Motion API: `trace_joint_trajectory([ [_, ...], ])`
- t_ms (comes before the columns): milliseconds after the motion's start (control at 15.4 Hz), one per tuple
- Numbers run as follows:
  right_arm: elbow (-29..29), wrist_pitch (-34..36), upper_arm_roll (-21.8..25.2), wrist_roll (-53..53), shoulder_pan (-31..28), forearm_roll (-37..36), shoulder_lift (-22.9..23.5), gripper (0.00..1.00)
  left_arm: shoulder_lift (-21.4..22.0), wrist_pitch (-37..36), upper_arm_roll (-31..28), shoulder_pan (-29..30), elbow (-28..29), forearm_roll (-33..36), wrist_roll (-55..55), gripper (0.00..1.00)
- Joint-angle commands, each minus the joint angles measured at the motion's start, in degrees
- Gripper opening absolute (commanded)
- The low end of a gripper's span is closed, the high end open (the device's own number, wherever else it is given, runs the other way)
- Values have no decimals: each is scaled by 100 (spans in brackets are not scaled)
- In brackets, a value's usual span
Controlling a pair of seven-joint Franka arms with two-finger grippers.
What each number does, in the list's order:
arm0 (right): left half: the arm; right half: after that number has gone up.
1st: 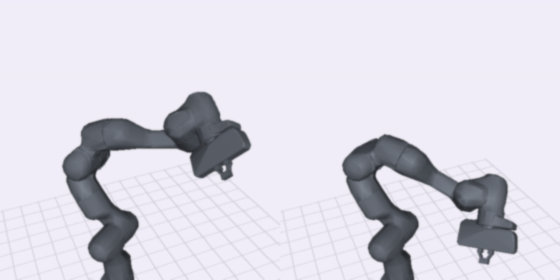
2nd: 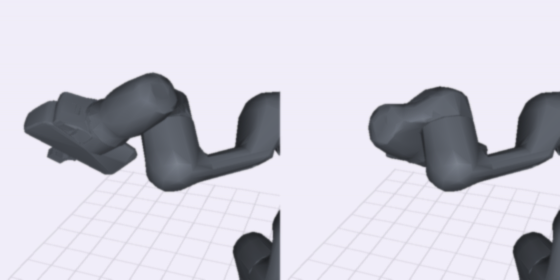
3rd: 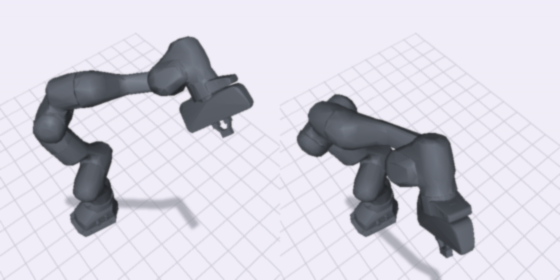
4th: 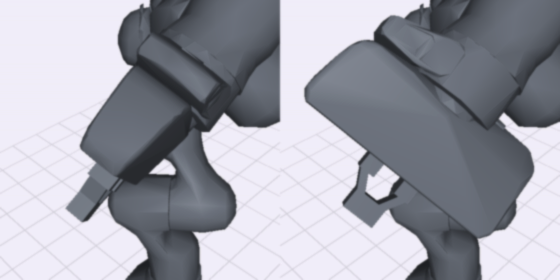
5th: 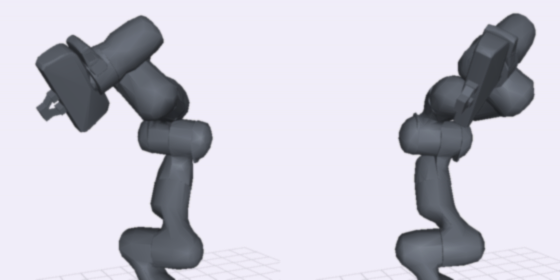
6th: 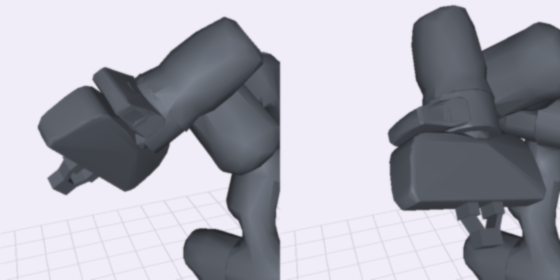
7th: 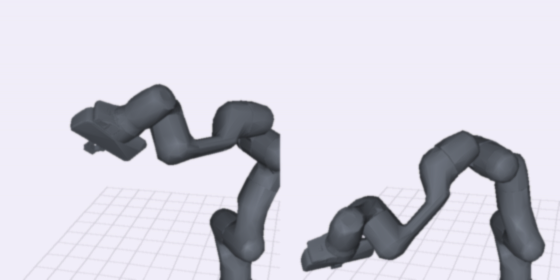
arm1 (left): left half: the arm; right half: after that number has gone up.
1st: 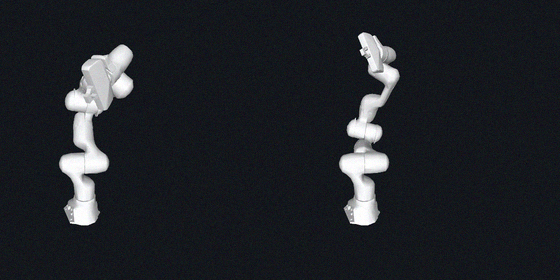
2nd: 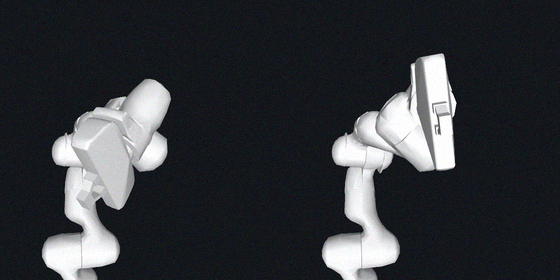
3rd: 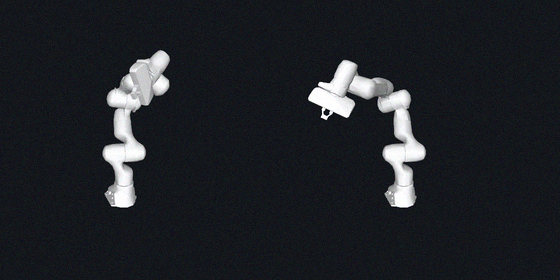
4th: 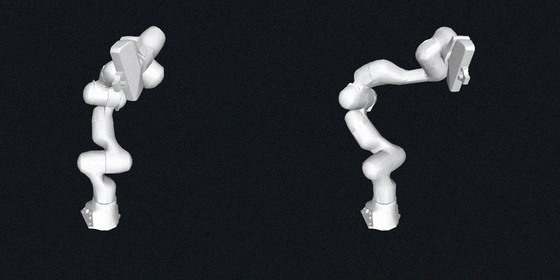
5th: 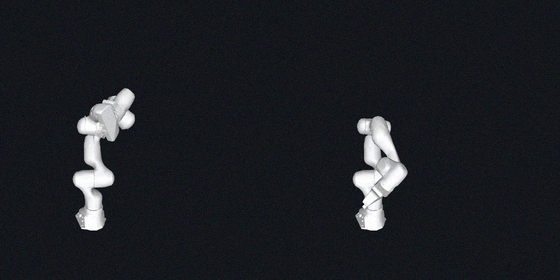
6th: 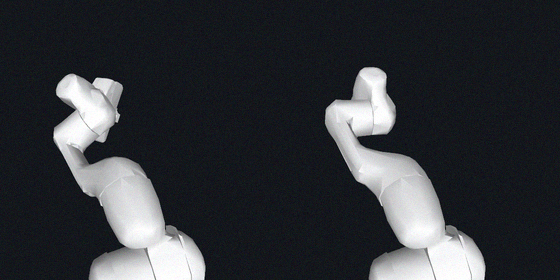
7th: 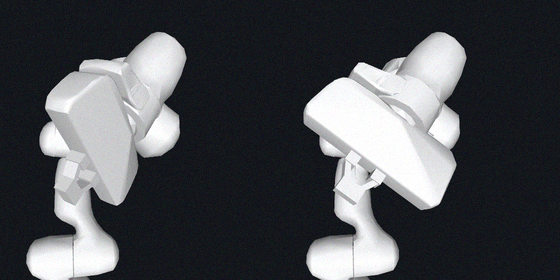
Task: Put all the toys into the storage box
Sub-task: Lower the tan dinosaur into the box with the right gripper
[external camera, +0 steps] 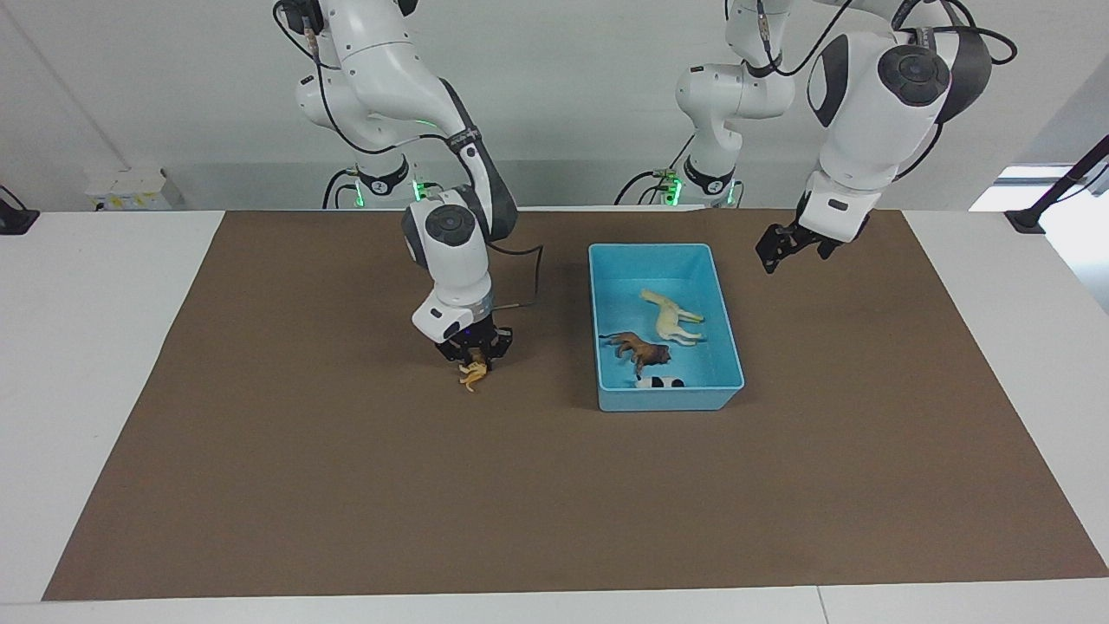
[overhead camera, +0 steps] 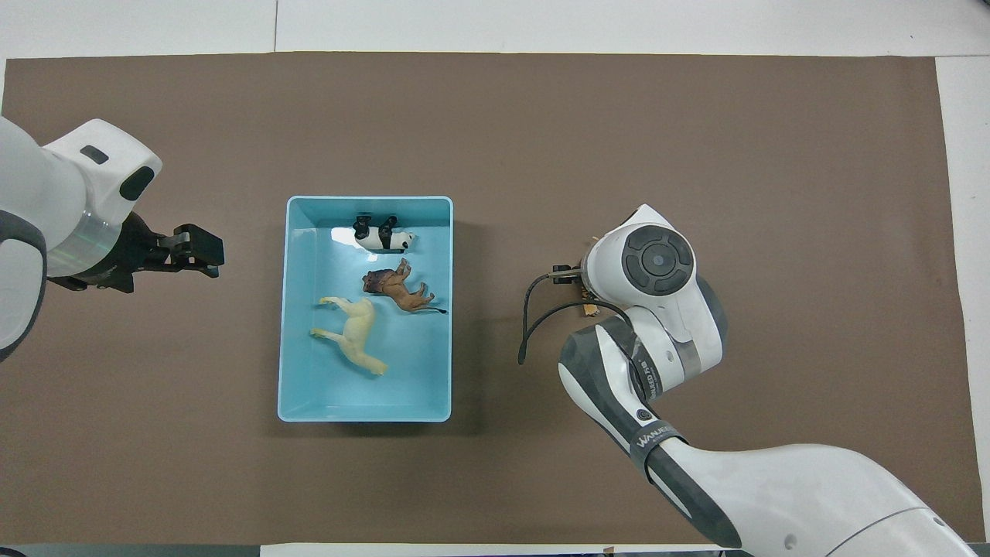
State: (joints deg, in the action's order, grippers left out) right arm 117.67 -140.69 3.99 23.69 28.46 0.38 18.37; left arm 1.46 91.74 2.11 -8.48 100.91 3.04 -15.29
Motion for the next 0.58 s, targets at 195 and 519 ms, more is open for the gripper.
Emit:
trace_joint_trajectory([
  [195,-2145,2217,-100,721,300,24,87,0,-137,-675,-106,162,-626,-84,789,100],
  [519,-3297,1015,-109,1910,1187,1384,712,0,-251,-711,-27,408,-678,-198,1142,100],
])
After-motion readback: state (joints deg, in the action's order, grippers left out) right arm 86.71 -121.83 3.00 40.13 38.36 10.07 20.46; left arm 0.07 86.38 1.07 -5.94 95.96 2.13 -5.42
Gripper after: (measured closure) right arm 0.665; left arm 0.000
